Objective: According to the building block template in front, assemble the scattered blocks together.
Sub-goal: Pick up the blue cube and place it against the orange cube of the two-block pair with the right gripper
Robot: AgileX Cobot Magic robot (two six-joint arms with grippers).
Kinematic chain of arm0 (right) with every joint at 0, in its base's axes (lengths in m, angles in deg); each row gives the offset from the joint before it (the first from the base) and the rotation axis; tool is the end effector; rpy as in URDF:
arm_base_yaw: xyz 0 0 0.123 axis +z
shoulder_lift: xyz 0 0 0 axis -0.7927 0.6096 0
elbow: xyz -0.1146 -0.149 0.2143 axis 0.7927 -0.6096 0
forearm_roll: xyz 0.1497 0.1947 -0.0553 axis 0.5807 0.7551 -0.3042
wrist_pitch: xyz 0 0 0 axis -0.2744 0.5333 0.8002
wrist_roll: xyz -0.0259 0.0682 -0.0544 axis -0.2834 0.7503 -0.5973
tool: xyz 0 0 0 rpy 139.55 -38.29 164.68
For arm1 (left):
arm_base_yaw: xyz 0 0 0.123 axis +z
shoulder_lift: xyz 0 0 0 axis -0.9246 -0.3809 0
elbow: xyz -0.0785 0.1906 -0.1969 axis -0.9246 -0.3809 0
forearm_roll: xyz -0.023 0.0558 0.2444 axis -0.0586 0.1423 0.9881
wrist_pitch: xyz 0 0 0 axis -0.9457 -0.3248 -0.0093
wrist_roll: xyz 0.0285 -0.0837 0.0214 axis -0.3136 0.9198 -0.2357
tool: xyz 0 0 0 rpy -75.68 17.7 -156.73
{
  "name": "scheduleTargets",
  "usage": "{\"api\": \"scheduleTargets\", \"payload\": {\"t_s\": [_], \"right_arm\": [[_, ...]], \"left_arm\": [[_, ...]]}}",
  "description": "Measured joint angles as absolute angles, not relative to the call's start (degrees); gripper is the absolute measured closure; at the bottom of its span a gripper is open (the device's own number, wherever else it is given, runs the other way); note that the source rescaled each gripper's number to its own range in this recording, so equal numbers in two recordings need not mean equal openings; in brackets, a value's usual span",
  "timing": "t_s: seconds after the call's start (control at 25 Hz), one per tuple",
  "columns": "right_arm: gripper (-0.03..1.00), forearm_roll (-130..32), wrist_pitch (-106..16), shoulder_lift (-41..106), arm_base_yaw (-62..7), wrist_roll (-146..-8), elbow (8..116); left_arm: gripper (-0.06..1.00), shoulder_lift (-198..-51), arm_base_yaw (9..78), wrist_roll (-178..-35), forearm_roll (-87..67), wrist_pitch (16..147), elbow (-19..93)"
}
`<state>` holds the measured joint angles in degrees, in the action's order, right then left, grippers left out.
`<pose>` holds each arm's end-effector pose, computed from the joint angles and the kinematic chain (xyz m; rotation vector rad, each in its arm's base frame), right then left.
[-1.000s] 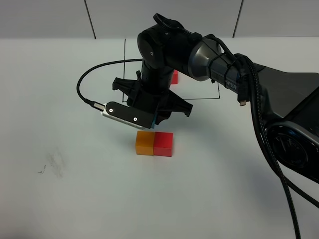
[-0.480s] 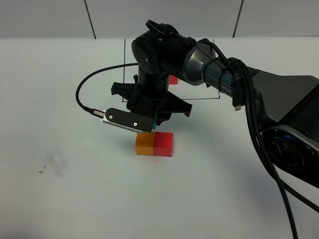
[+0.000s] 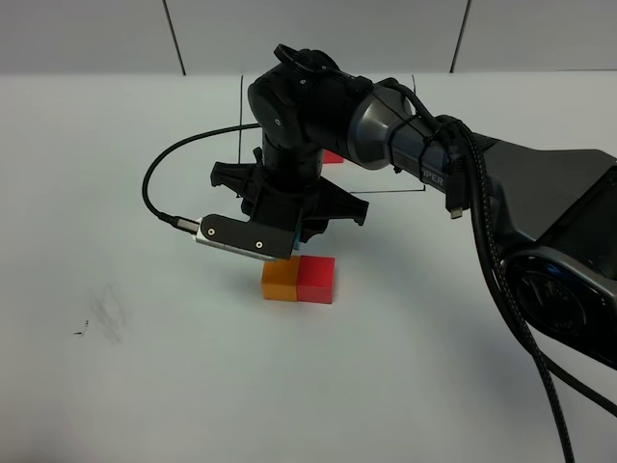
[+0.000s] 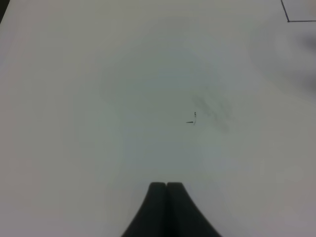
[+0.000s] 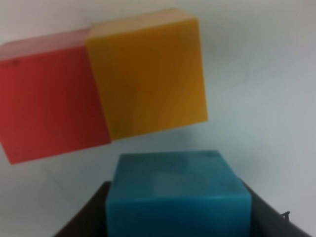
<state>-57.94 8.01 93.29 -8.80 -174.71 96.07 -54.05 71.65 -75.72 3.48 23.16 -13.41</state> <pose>0.3574 0.3392 0.1663 -2.9384 0.4092 -0.2210 0.0004 0.0000 0.2773 -0.0118 2.1066 0.0781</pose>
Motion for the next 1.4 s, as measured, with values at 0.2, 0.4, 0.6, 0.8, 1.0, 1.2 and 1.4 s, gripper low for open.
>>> {"api": "scheduleTargets", "payload": {"t_s": [0.2,0.4,0.6,0.8,1.0,1.2,1.4], "right_arm": [[0.53,-58.0,8.1,93.4,-8.8,-174.7,96.1],[0.53,-58.0,8.3,93.4,-8.8,-174.7,96.1],[0.53,-58.0,8.5,93.4,-8.8,-174.7,96.1],[0.53,-58.5,8.8,93.5,-8.6,-174.7,96.1],[0.53,-59.4,8.9,94.5,-7.9,-174.7,96.1],[0.53,-59.5,8.9,94.5,-7.7,-174.7,96.1],[0.53,-59.6,9.1,94.5,-7.7,-174.7,96.1]], "left_arm": [[0.94,-54.0,71.6,-75.7,3.5,23.2,-13.4],[0.94,-54.0,71.6,-75.7,3.5,23.2,-13.4],[0.94,-54.0,71.6,-75.7,3.5,23.2,-13.4],[0.94,-54.0,71.6,-75.7,3.5,23.2,-13.4],[0.94,-54.0,71.6,-75.7,3.5,23.2,-13.4],[0.94,-54.0,71.6,-75.7,3.5,23.2,-13.4],[0.94,-54.0,71.6,-75.7,3.5,23.2,-13.4]]}}
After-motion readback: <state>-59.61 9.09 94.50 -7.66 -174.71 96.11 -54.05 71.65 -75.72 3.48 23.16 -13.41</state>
